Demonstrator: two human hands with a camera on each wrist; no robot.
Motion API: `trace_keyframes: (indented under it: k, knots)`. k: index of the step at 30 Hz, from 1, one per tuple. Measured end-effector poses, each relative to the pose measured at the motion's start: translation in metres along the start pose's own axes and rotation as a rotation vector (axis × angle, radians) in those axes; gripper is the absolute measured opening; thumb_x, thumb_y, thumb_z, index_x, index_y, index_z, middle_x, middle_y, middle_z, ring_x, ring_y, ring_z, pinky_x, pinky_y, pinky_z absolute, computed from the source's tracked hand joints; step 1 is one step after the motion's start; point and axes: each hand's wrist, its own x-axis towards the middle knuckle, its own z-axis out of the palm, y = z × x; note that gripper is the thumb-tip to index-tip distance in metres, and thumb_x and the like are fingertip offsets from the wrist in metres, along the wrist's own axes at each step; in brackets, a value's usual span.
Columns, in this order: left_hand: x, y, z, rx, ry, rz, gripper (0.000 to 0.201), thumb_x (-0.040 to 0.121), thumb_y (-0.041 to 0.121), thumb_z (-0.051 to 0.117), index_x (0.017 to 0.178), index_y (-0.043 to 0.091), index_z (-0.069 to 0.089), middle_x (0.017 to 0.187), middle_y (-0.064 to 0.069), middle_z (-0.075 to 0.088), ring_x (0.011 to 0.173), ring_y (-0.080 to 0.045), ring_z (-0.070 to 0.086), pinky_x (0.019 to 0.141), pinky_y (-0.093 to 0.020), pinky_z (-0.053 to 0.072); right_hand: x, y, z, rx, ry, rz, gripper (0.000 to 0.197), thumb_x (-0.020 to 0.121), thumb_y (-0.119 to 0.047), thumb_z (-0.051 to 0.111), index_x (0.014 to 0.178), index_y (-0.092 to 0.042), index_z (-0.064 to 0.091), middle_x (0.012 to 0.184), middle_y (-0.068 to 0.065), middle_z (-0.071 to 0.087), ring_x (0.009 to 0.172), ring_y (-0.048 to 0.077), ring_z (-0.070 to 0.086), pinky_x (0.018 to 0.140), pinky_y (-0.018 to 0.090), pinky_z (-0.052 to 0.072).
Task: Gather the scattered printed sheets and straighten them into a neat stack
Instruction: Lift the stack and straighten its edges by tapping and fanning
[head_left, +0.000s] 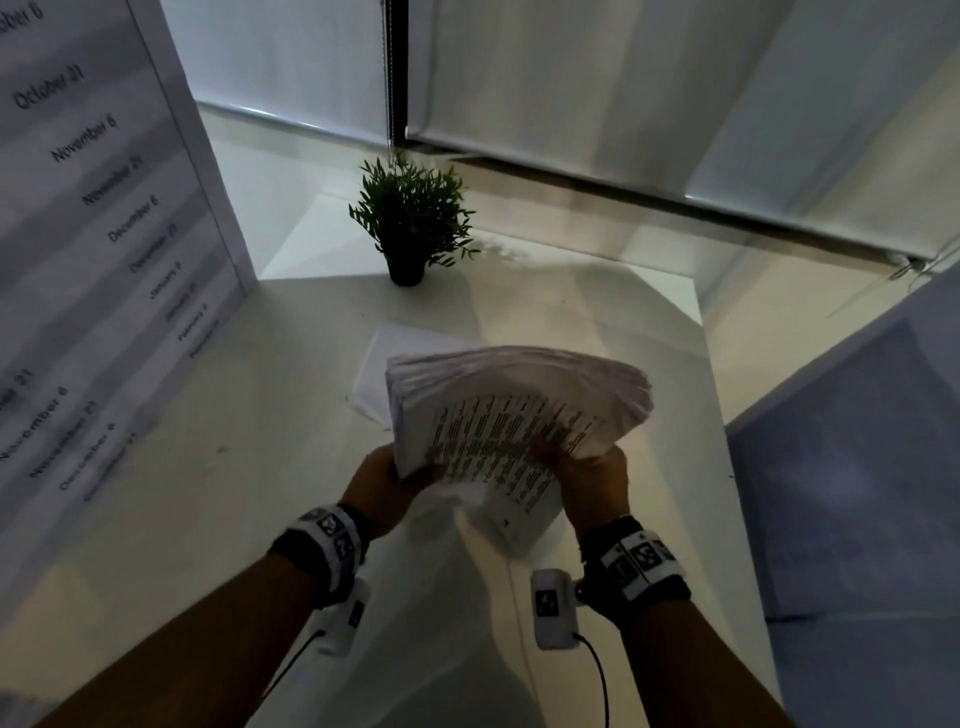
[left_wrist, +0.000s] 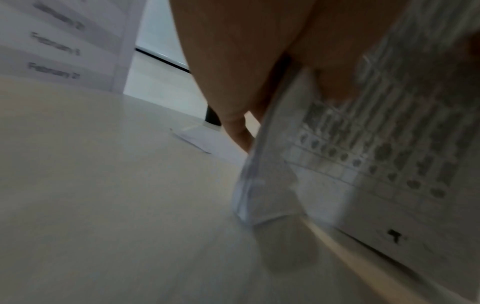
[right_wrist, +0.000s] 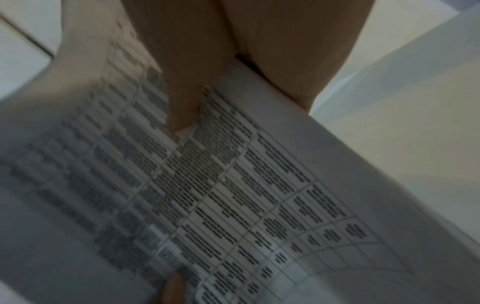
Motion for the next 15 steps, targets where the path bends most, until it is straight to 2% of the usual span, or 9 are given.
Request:
trace_keyframes:
  k: [2,3,5,7,9,11,13,15]
  knots:
    - [0.002,-0.001,0.003,-0.018,0.088,-0.038,0.040,0.078,0.048,0.071,0.108,0.021,0.069,0.103,-0.001,0.071,0.092,-0.018,0.067,0.084,-0.037,0.057,0.000,-0.005,0.002,-0.014,0.008,-0.009,0.023,0.066,-0.014,0.086,0.082,-0.024,0.073,0.088,0.000,0.075,0.087,0.024,0.072,0.075,0.039,0.061]
    - [0.001,0.002,0.001,-0.020,0.113,-0.036,0.034,0.081,0.042,0.071,0.107,0.019,0.069,0.098,-0.001,0.071,0.089,-0.018,0.068,0.078,-0.030,0.057,0.001,-0.006,-0.001,-0.003,0.011,-0.033,0.023,0.067,-0.012,0.086,0.082,-0.023,0.072,0.085,-0.002,0.075,0.084,0.020,0.072,0.072,0.035,0.061]
    - [-0.001,0.002,-0.001,-0.018,0.119,-0.002,0.040,0.080,0.043,0.072,0.111,0.018,0.068,0.099,0.001,0.071,0.088,-0.014,0.068,0.072,-0.022,0.054,0.001,-0.008,-0.003,0.038,-0.005,-0.059,0.024,0.067,-0.007,0.085,0.078,-0.023,0.072,0.077,-0.006,0.075,0.077,0.015,0.072,0.067,0.029,0.060]
    - [-0.008,-0.002,0.000,-0.052,0.089,0.008,0.057,0.069,0.059,0.072,0.112,0.022,0.067,0.105,0.003,0.071,0.094,-0.014,0.067,0.080,-0.030,0.058,-0.004,-0.002,0.001,0.000,-0.034,-0.025,0.027,0.066,-0.008,0.086,0.075,-0.027,0.069,0.078,-0.006,0.074,0.076,0.017,0.071,0.068,0.032,0.060]
    - [-0.013,-0.007,0.002,-0.084,0.103,0.007,0.066,0.059,0.070,0.071,0.110,0.028,0.067,0.109,0.003,0.071,0.100,-0.017,0.067,0.087,-0.039,0.057,-0.012,0.004,0.006,-0.048,-0.062,0.000,0.032,0.065,-0.011,0.087,0.076,-0.034,0.067,0.083,-0.010,0.071,0.077,0.011,0.070,0.071,0.030,0.059]
    - [-0.013,-0.002,0.001,-0.170,0.153,0.034,0.065,0.058,0.065,0.076,0.109,0.025,0.067,0.107,0.005,0.072,0.097,-0.013,0.070,0.084,-0.040,0.059,-0.014,0.007,0.007,-0.049,-0.052,-0.006,0.036,0.065,-0.010,0.087,0.073,-0.040,0.070,0.082,-0.013,0.071,0.078,0.005,0.069,0.072,0.029,0.059]
    - [-0.018,0.013,-0.002,-0.249,0.239,0.068,0.054,0.064,0.051,0.080,0.109,0.023,0.066,0.103,0.009,0.071,0.093,-0.007,0.070,0.078,-0.033,0.061,-0.016,0.006,0.005,-0.044,-0.047,-0.002,0.038,0.066,-0.008,0.086,0.073,-0.042,0.070,0.081,-0.013,0.072,0.079,0.005,0.069,0.077,0.036,0.059]
    - [-0.026,0.032,-0.006,-0.285,0.331,0.176,0.048,0.069,0.047,0.079,0.110,0.027,0.062,0.104,0.010,0.070,0.094,-0.005,0.069,0.074,-0.024,0.060,-0.021,0.003,0.003,-0.040,-0.075,-0.020,0.042,0.066,-0.004,0.085,0.075,-0.042,0.069,0.077,-0.013,0.072,0.075,0.002,0.068,0.080,0.038,0.058]
